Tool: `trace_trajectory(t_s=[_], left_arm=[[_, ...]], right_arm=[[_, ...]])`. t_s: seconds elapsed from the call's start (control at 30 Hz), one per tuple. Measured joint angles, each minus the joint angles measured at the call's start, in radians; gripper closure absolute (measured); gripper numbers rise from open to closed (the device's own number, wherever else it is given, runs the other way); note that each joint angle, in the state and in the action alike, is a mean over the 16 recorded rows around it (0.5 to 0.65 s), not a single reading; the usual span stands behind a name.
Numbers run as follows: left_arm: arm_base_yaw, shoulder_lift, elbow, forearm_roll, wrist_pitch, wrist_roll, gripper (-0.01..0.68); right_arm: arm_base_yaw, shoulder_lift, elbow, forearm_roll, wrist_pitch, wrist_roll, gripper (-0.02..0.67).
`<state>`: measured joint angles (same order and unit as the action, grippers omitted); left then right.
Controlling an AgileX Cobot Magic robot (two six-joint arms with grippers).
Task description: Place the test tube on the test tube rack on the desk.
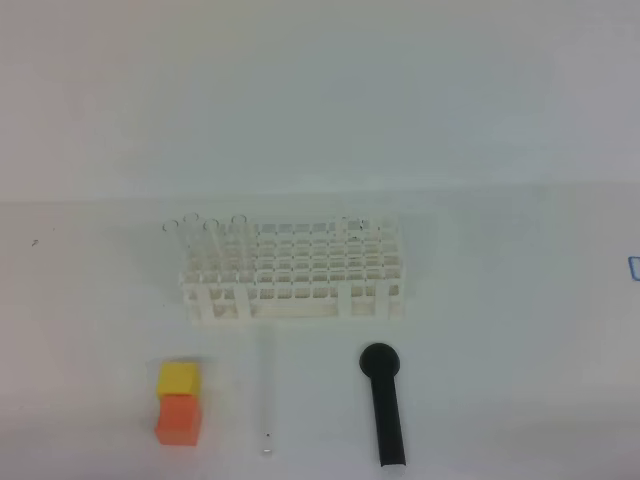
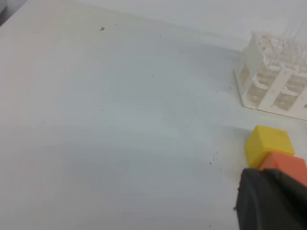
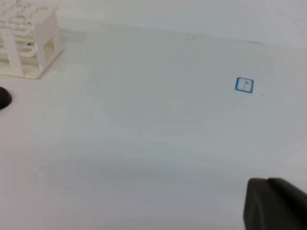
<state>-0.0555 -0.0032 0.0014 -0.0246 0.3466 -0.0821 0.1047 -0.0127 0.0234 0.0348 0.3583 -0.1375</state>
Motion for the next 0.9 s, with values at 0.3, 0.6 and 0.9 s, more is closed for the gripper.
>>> trace_trajectory(t_s=[0.3,0.6,0.9], left_arm=[[0.000,0.000,0.000,0.000,0.000,0.000,0.674],[0.000,0.000,0.000,0.000,0.000,0.000,0.674],[0.000,0.000,0.000,0.000,0.000,0.000,0.674]], right_arm=[[-0.017,0.000,0.000,0.001,0.000,0.000,0.650],[-0.056,0.000,0.000,0.002,0.000,0.001,0.650],[-0.070,0.000,0.000,0.002,0.000,0.002,0.650]])
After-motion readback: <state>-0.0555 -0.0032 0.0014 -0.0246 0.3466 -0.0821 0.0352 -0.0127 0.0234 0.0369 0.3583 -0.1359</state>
